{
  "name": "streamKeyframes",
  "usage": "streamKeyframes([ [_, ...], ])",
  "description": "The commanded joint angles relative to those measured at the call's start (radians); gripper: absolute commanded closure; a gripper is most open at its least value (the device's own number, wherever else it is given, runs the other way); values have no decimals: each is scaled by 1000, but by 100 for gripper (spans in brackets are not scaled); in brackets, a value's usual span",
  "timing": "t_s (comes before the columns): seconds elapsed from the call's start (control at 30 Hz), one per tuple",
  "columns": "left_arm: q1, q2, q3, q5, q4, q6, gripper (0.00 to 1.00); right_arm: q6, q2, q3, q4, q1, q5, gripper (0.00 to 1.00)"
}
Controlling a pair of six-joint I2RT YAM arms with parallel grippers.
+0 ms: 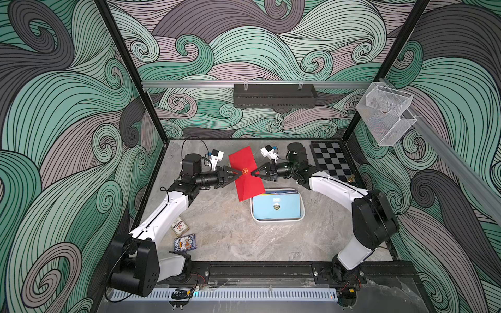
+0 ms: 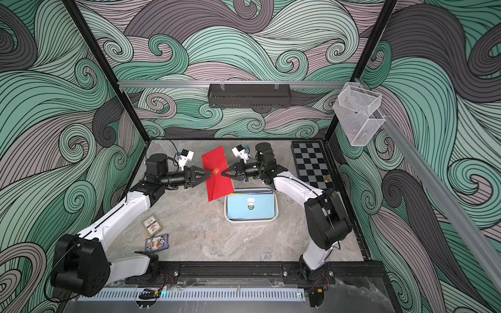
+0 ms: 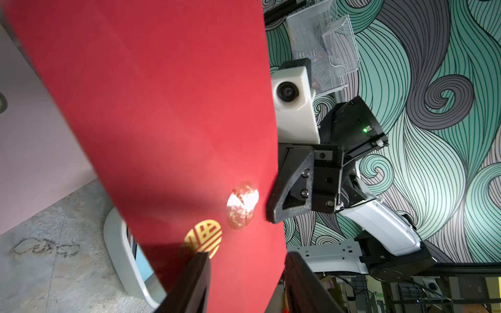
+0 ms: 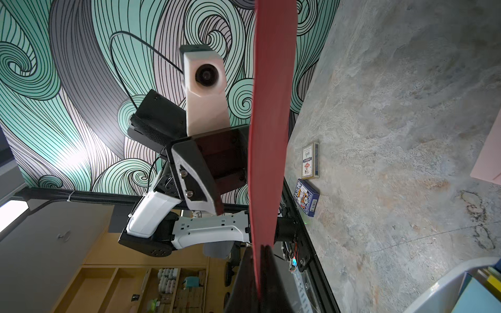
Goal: Put the sealed envelopes into the storage box
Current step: Pick up the envelope from the center of the board.
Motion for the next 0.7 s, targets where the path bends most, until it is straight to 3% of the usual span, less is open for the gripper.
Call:
streamKeyframes([
  [0.0,-2,-60,37,-92,-144,96,51,-32,-49,23,-29,-6,-13,100],
  [0.1,-2,-71,32,-120,-181,117,50,-24,-58,19,-22,-2,-16,100],
  [0.23,-4,-41,0,-23,-53,32,47,-7,-54,22,-22,8,-31,100],
  [0.4,-7,-39,-6,-9,-3,2,49,6,-48,13,-6,17,-33,100],
  [0.53,-8,-61,-9,-9,39,-50,56,-11,-36,-3,-15,18,-27,100],
  [0.67,-10,-76,-8,-3,65,-96,73,-9,-39,-17,-10,22,-17,100],
])
